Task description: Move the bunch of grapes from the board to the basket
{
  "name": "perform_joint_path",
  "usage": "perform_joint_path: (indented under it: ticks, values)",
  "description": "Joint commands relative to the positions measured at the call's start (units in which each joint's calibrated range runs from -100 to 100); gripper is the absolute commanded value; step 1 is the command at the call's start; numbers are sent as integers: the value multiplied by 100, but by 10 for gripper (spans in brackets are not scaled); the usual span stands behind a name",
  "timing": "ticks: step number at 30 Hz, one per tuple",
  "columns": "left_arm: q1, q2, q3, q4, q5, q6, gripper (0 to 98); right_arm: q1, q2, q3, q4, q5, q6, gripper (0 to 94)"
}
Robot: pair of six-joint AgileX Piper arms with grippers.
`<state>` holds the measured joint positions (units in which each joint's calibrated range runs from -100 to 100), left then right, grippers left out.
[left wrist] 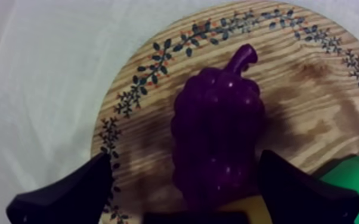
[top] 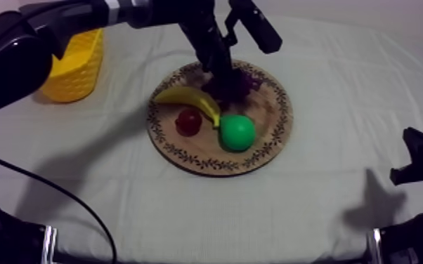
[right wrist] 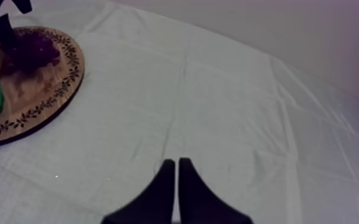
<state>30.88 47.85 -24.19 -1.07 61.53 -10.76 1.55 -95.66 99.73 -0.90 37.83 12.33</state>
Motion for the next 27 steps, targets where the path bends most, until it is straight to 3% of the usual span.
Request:
perform_joint_path:
  ticks: [1, 21, 27]
  values:
    - [12, 191, -184, 12, 73, -17, 918, -2, -1, 4, 0, -1, 0, 2]
    - [-1, 848, -796, 216, 460, -29, 867, -2, -1, 4, 0, -1, 0, 2]
    - [-1, 861, -774, 221, 455, -6, 732, -2, -1, 4, 0, -1, 0, 2]
